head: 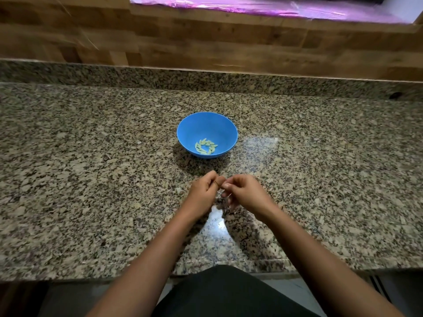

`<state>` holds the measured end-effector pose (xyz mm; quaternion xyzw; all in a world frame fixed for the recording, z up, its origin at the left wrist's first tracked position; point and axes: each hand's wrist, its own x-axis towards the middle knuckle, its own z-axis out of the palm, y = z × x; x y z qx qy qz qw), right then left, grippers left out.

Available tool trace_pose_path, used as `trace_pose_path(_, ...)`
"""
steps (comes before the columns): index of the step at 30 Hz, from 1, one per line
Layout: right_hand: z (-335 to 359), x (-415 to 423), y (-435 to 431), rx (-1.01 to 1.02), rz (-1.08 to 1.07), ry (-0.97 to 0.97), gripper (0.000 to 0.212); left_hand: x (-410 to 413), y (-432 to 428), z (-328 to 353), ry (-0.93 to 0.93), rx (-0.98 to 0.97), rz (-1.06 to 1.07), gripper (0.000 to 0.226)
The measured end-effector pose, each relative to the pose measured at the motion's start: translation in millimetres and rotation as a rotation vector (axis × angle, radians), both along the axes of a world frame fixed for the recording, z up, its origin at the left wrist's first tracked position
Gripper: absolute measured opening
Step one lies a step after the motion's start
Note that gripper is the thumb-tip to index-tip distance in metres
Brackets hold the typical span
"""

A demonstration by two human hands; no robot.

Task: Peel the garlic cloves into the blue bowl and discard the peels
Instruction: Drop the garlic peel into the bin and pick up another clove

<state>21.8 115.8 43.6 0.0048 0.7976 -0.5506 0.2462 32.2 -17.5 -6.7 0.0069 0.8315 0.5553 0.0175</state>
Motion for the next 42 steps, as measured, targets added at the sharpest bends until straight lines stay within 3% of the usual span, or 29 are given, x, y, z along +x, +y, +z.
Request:
trace_pose_path(4, -14.5, 4.6, -8.8, 0.416, 0.025, 0.421, 0.015, 0.2, 11.1, 1.5, 0.035, -0.078, 0.116, 0.034)
trace_pose_path(6, -21.8, 9.6, -11.2, 0.515, 0.063, 0.594, 0.014, -1.4, 17.2, 4.4, 0.019, -0.084, 0.177, 0.038)
trace_pose_path(8, -26.0, 11.4, -11.2, 0.522, 0.059, 0.637, 0.014, -3.2, 20.3, 7.6, -0.003, -0.099, 0.227, 0.039)
trace_pose_path(10, -26.0, 11.7, -11.5, 0.445, -0.004, 0.573, 0.015, -4.8, 21.9, 9.1, -0.057, -0.048, 0.255, 0.037)
trace_pose_path(14, -11.6, 6.3, -9.3, -0.195, -0.223, -0.005, 0.015, -5.8, 23.8, 6.8, -0.310, 0.573, 0.236, 0.029)
trace_pose_path(16, -6.0, 5.6, -4.6, -0.336, -0.221, -0.088, 0.012, -7.1, 20.6, 6.2, -0.350, 0.662, 0.223, 0.028)
trace_pose_path(19, -6.6, 5.0, 0.4, -0.260, -0.229, -0.002, 0.005, -11.8, 14.3, 8.1, -0.374, 0.670, 0.227, 0.029)
trace_pose_path(23, -14.2, 2.4, 4.2, -0.231, -0.269, 0.035, 0.004, -11.3, 7.0, 8.6, -0.291, 0.358, 0.173, 0.021)
trace_pose_path(25, -16.8, 0.8, 7.4, -0.237, -0.289, 0.019, 0.008, -9.3, 4.7, 6.7, -0.259, 0.299, 0.171, 0.013)
trace_pose_path(31, -15.0, 0.6, 10.0, -0.145, -0.251, 0.114, 0.005, -6.5, 5.9, 8.2, -0.293, 0.402, 0.146, 0.002)
trace_pose_path(42, -12.7, -5.8, 11.7, -0.097, -0.177, 0.167, 0.007, -11.6, 2.5, 19.0, -0.383, 0.538, 0.183, 0.007)
